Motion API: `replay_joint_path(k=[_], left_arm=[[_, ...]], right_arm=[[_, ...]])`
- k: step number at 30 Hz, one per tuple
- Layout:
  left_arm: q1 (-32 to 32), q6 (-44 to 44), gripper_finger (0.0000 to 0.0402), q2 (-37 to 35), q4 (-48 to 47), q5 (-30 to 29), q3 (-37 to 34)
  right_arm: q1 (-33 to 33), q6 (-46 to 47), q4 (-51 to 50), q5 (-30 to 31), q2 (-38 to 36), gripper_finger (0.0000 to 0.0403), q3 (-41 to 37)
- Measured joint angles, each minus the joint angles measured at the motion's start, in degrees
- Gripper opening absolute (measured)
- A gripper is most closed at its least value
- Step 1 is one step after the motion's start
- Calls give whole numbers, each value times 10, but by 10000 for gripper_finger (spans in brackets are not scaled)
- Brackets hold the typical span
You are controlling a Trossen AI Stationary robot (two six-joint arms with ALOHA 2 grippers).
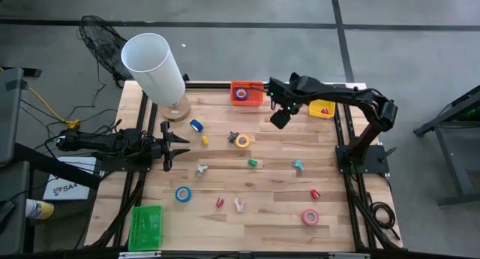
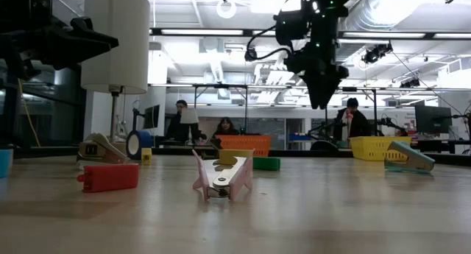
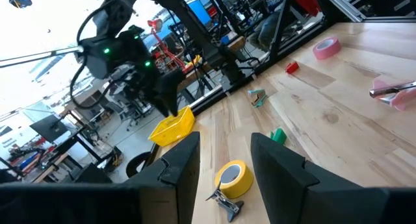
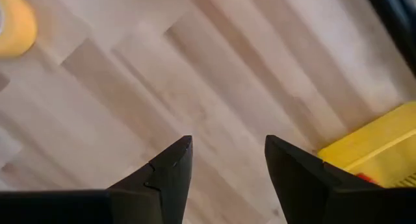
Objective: Pick and place Stapler, Stapler remover, tape
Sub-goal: Put the right mini red stapler into the yellow bin
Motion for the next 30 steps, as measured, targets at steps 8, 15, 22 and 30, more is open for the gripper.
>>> replay_joint_path(k=[8,15,22,30], left_arm=[[0,0,135,0,0,0,0],[0,0,135,0,0,0,0],[0,0,135,0,0,0,0],[0,0,135,0,0,0,0]], right_arm=[[111,42,-93,-15,0,185,0],[246,161,-187,30,0,185,-1],[391,268,-205,7,-7,185,-24],[490,428,-110,-77,-95,185,-174]])
